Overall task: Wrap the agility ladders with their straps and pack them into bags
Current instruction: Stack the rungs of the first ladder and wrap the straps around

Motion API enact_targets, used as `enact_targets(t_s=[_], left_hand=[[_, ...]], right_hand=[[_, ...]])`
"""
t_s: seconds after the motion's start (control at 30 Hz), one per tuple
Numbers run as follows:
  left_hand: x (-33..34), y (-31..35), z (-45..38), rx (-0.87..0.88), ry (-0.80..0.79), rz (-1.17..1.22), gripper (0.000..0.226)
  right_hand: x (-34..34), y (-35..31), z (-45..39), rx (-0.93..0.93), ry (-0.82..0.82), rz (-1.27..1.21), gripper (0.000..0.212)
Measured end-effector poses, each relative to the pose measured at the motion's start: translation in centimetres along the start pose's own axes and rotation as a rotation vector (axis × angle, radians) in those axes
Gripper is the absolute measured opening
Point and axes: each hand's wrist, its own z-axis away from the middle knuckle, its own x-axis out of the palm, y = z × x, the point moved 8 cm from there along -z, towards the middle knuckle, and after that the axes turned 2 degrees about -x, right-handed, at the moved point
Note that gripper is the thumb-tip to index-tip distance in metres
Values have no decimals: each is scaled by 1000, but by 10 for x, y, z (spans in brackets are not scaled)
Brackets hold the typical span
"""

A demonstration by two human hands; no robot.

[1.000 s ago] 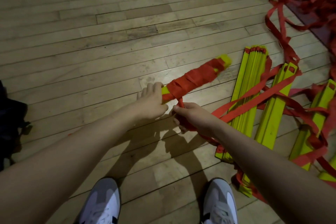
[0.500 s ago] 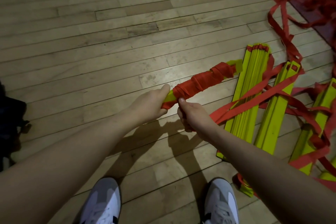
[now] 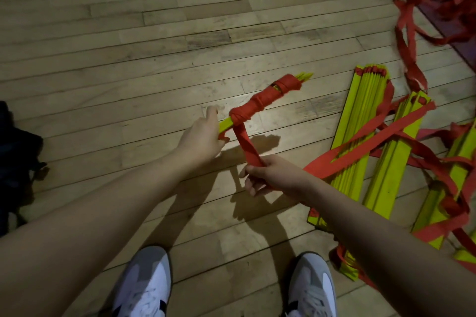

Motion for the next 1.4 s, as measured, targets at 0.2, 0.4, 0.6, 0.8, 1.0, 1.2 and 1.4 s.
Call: enact_targets(t_s=[0.2,0.4,0.6,0.8,1.0,1.2,1.4], left_hand=[[26,-2,7,27,-186,-151,60],[11,-1,13,160,-32,-122,48],[11,5,15,154,-51,-149,42],[9,13,13,157,7,-235,51],[20,26,21,357,-148,-291,53],[14,9,19,264,-114,-193,41],[6,-7,12,45,-46,-78,43]], right_hand=[[1,-19,-9,-146,65,-188,13],[0,-6,-1,-87,29,-149,24],[11,-16,3,-109,-64,-258,27],[-1,-29,0,-132,16,-214,29],[-12,-18,-3,-55,20,-282,26],[6,-16,6,-43,-128,-430,23],[18,-16,7,-16,-184,-341,22]])
